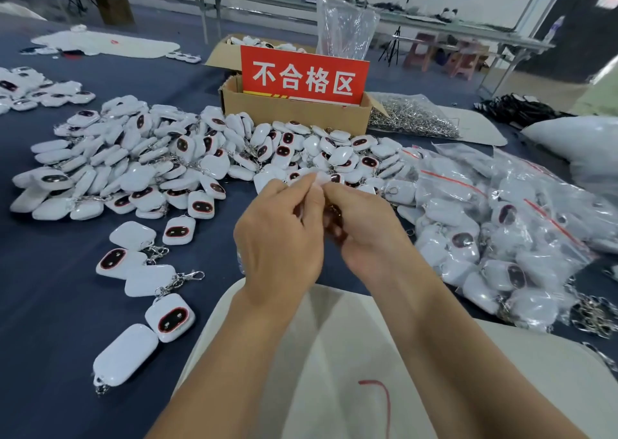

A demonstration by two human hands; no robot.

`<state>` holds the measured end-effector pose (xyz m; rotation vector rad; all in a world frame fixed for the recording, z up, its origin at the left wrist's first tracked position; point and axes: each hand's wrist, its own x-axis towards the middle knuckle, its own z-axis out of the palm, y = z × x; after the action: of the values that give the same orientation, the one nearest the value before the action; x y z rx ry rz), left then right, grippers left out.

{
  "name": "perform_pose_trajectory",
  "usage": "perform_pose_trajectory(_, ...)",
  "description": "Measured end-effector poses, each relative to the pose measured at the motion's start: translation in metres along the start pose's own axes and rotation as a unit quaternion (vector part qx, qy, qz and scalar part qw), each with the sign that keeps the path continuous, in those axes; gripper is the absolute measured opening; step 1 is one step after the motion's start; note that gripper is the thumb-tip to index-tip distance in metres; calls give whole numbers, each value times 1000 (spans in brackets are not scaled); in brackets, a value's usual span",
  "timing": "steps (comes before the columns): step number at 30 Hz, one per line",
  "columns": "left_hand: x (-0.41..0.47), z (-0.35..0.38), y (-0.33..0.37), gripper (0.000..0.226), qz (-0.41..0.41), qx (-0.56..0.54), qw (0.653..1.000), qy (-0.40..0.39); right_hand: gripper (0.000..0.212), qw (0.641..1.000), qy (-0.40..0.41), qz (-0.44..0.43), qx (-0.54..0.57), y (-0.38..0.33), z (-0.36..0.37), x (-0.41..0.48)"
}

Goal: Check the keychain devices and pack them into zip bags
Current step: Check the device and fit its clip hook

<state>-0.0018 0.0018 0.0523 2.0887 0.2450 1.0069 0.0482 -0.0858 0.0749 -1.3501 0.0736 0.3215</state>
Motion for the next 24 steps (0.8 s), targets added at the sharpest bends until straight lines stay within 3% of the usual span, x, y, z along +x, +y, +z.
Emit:
perform_pose_trajectory(4, -3, -2, 8, 26, 88, 33, 995, 21, 25, 991, -71, 69, 91, -5, 3, -12)
perform_pose_trajectory(6, 0, -5, 7, 25, 60, -38, 997, 7, 26, 992, -112, 44, -23, -8, 0, -13)
perform_pose_trajectory(8, 2, -8, 8, 22, -19, -141, 990, -8, 29, 979, -144, 2, -145, -13, -1, -14)
perform_pose_trajectory(11, 6, -7, 7, 25, -106, -222, 969, -25, 23, 963, -95, -46, -248, -23, 1, -11)
perform_pose_trajectory(12, 8, -5, 6, 30, -135, -242, 960, -37, 24, 938, -62, -73, -334, -26, 2, -10)
perform_pose_trajectory(13, 10, -4, 3, 38, -163, -261, 950, -48, 25, 890, -25, -105, -443, -27, 3, -8)
perform_pose_trajectory(15, 12, 0, -2, 50, -201, -294, 933, -57, 24, 764, 53, -149, -626, -27, 1, -7)
perform_pose_trajectory(16, 13, 1, -4, 51, -208, -296, 931, -50, 25, 722, 83, -156, -669, -28, 2, -8)
perform_pose_trajectory(18, 15, 0, -6, 48, -210, -285, 935, -19, 29, 681, 112, -186, -700, -32, 2, -9)
perform_pose_trajectory(19, 16, -2, -6, 44, -212, -280, 936, 6, 28, 707, 105, -198, -671, -35, 0, -9)
perform_pose_trajectory(21, 23, -5, -8, 37, -224, -283, 930, 68, 15, 854, 67, -208, -473, -45, -7, -12)
perform_pose_trajectory(22, 27, -8, -9, 35, -222, -285, 927, 100, 16, 901, 75, -215, -369, -48, -15, -15)
perform_pose_trajectory(23, 31, -12, -10, 33, -210, -286, 926, 130, 21, 914, 94, -219, -329, -47, -25, -17)
perform_pose_trajectory(24, 36, -16, -10, 31, -187, -284, 928, 154, 24, 897, 118, -218, -366, -45, -37, -18)
